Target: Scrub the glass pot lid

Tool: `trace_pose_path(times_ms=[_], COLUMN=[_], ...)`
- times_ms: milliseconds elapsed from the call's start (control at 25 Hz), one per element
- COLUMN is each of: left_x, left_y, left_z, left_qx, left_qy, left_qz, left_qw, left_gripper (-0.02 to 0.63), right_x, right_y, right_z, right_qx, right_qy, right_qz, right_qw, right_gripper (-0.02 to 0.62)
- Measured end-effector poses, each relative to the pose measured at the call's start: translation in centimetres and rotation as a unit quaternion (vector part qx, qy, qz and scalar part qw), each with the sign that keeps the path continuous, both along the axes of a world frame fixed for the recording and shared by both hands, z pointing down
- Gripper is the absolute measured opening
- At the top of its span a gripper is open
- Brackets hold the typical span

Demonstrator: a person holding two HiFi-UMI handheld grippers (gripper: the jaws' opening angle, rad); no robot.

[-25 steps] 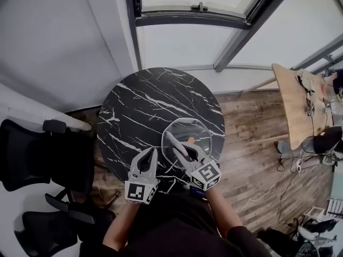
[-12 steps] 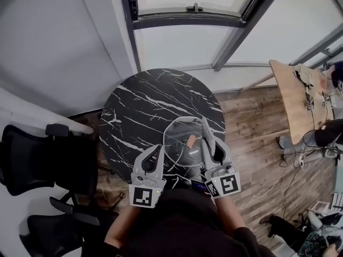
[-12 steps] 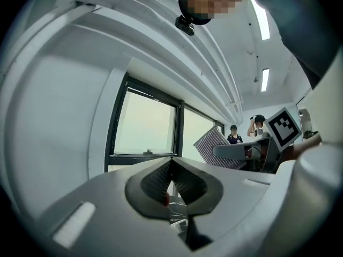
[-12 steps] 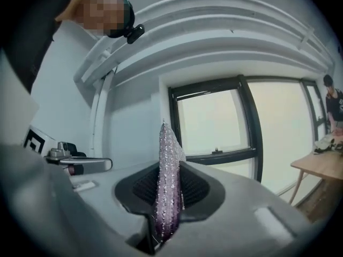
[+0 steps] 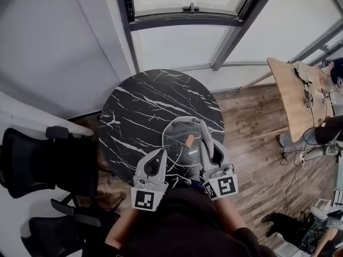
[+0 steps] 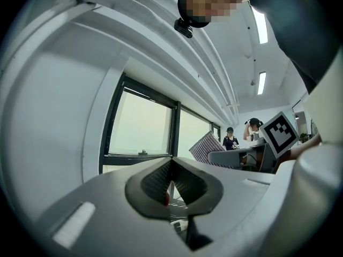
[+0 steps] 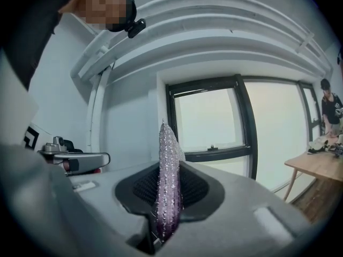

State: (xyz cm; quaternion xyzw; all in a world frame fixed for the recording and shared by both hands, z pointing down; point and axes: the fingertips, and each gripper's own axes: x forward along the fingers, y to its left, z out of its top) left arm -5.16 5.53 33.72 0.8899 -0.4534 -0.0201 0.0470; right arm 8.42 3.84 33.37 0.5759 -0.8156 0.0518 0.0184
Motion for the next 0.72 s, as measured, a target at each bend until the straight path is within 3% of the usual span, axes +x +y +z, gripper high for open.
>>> trace_pose_path(times_ms=[720], left_x=[-0.11], left_y=[0.44], left_z=[0.24], left_qx=[-0.004], left_qy=[0.002], left_qz=[0.002], left_qw=[1.0000], left_gripper=[0.003], right_x=[-0.38], right_y=[0.59], right_z=[-0.10], right_qx=[-0.003], right_qy=[-0.012], right_qz=[0.008], right_qw=[1.000], right_gripper=[0.072])
